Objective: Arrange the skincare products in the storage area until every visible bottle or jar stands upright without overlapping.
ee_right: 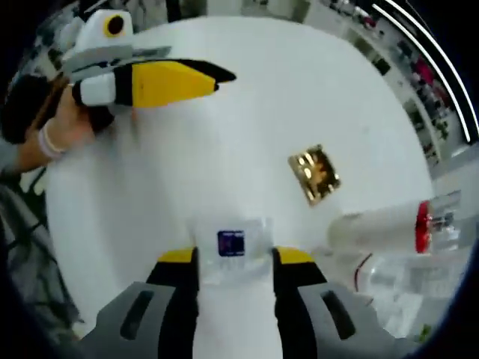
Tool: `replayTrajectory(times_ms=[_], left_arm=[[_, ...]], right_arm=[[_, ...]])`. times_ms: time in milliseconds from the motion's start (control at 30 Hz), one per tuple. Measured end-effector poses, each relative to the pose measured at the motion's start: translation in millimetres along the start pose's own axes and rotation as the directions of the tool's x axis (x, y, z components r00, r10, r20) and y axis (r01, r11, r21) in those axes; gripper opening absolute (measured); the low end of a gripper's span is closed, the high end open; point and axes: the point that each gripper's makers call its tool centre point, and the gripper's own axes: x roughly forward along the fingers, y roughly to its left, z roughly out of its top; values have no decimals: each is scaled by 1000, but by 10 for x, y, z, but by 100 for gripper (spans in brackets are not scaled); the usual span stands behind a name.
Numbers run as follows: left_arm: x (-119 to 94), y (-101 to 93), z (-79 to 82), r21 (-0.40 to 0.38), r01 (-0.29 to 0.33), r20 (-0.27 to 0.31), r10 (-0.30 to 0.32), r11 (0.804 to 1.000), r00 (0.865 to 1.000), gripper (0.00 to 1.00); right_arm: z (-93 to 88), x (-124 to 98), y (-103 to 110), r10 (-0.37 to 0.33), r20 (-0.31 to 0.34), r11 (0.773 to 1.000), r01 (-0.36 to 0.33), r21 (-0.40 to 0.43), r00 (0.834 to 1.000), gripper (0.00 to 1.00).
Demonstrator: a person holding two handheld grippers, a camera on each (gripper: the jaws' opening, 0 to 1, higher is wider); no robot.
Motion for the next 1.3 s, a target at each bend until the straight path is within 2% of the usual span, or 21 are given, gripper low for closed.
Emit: replayTrajectory(times_ms=[133, 167, 267, 367, 500, 633, 1000, 1167, 1300], left_arm=[[-6, 34, -127, 131, -45, -85, 56, 990, 995, 40], [-8, 52, -172, 170, -55, -113, 75, 984, 991, 40], [-17, 46, -306, 207, -44, -207, 88, 977, 974, 45], [2, 22, -367, 193, -37, -234, 82, 981, 969, 55], [3, -5, -478, 145, -1, -291, 44, 989, 956, 56], [-35, -51, -546, 162, 13, -316, 39, 987, 948, 56], [-80, -126, -693, 173, 44, -361, 22, 984, 932, 56], [-84, -172, -729, 140, 70, -368, -14, 988, 930, 56], [-75, -175, -741, 134, 73, -371, -18, 988, 929, 56]], right_arm=[[47, 42, -78, -13, -4, 999, 13, -38, 1000, 38], [69, 63, -98, -15, 0, 997, 15, -70, 1000, 38], [78, 124, -169, -38, -26, 994, 35, -105, 999, 38], [126, 192, -202, -27, -18, 991, 24, -133, 999, 38], [152, 275, -218, -22, -23, 986, 18, -167, 1000, 38], [198, 325, -202, 5, -7, 978, -6, -207, 1000, 38], [291, 375, -275, -5, -17, 959, 0, -284, 1000, 38], [349, 396, -297, -5, 2, 958, 6, -288, 1000, 38], [348, 403, -291, 13, 4, 958, -11, -287, 1000, 38]])
